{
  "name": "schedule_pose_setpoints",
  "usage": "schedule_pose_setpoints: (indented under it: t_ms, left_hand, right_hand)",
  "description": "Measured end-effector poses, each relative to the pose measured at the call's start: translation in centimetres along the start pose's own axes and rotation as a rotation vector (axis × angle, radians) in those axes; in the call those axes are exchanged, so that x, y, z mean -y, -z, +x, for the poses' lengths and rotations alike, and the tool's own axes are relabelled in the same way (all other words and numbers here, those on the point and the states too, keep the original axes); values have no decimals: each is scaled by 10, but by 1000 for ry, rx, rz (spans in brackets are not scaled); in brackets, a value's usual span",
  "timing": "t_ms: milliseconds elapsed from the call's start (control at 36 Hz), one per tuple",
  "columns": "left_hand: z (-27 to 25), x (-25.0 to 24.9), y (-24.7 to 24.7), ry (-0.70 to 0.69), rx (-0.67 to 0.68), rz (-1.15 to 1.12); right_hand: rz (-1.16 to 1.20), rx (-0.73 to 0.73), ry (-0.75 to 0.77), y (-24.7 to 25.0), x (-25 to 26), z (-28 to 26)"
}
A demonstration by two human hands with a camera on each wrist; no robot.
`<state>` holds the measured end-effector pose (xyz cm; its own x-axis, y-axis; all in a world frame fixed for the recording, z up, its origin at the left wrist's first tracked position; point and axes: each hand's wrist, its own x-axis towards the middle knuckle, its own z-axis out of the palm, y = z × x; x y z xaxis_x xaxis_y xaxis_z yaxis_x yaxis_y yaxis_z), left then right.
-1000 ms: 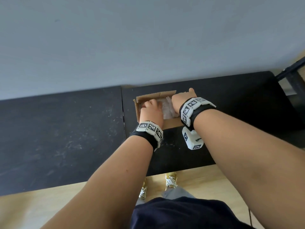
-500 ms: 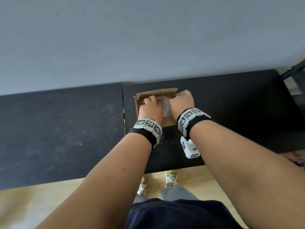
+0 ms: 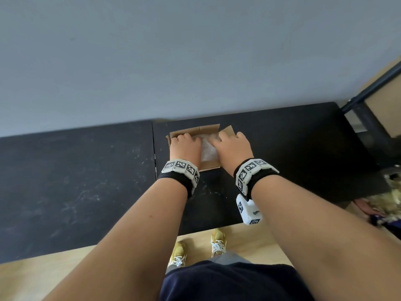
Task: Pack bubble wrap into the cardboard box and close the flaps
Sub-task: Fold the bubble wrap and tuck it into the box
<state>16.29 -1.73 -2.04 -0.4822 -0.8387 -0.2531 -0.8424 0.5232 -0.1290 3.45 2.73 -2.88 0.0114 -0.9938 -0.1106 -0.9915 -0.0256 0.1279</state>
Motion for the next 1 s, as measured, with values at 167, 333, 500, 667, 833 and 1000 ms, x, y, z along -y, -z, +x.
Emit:
schedule_pose_setpoints:
  t_ms: [167,333,500,667,833,1000]
  left_hand:
    - [-6,0,-4,42,-15,-49]
    - [3,1,-4,45,4,-69]
    - [3,-3,-7,44,20,-58]
    - [4,-5,-10,52,17,-59]
    - [4,-4,-9,46,3,-50]
    - [0,-3,-15,27,-44,17]
  right_hand:
    - [-98,144,-115,4,1,1]
    - [45,362,-214,15,-2,23]
    - [123,578,-266,15,-9,52]
    - [60,573,-187,10,-3,60]
    - [11,481,-177,-3,4,56]
    - [-18,475,-111,11,6,38]
